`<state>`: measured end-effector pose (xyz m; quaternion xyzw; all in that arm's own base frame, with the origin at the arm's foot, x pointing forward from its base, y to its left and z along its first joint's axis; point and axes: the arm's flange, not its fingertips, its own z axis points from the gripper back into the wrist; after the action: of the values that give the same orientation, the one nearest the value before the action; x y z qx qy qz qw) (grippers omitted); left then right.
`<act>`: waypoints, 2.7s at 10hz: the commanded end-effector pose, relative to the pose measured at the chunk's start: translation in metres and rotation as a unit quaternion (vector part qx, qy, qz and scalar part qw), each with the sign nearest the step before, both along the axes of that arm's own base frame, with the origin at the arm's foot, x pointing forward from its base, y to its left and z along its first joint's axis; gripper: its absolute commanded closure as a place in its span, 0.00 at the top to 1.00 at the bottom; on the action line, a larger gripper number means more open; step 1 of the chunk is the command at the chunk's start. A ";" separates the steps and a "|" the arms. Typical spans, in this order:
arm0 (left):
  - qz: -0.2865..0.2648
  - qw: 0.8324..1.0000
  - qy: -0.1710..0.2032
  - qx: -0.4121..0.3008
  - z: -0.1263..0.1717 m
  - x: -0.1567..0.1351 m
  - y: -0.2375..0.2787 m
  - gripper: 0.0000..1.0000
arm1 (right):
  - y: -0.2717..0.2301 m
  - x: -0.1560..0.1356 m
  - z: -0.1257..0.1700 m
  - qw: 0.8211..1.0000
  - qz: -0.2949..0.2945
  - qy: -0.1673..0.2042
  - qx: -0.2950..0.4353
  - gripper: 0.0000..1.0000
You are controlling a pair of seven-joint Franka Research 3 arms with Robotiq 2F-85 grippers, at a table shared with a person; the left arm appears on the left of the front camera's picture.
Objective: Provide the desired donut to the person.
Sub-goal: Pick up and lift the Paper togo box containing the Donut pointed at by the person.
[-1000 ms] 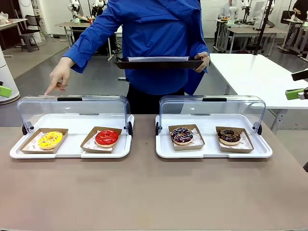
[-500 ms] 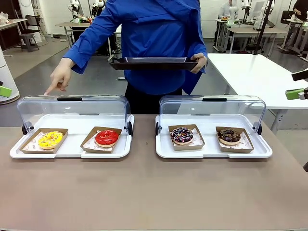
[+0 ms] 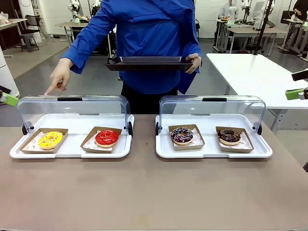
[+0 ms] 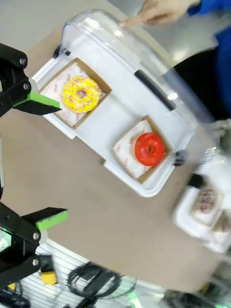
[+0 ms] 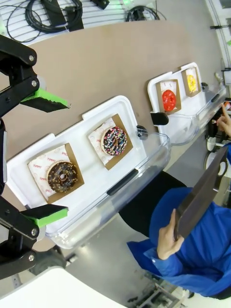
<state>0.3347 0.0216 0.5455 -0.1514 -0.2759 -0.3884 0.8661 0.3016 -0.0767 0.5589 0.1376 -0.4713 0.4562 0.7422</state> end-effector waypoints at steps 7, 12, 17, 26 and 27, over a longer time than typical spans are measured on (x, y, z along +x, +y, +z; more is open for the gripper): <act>-0.266 0.941 -0.011 0.208 -0.093 0.043 0.013 1.00 | 0.001 0.001 0.000 1.000 0.003 0.001 0.004 1.00; -0.238 0.931 0.037 0.273 -0.074 0.039 -0.019 1.00 | 0.001 0.001 0.000 1.000 0.003 0.001 0.004 1.00; -0.354 0.899 0.019 0.258 -0.128 0.076 -0.004 1.00 | 0.001 0.001 0.000 1.000 0.003 0.001 0.004 1.00; -0.278 0.932 0.027 0.232 -0.200 0.127 0.043 1.00 | 0.001 0.001 0.000 1.000 0.003 0.001 0.004 1.00; -0.280 0.931 0.035 0.231 -0.203 0.129 0.045 1.00 | 0.001 0.001 0.000 1.000 0.003 0.001 0.004 1.00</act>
<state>0.4562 0.0653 0.3463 -0.0272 -0.0982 -0.6670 0.7381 0.3013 -0.0765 0.5592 0.1369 -0.4710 0.4564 0.7423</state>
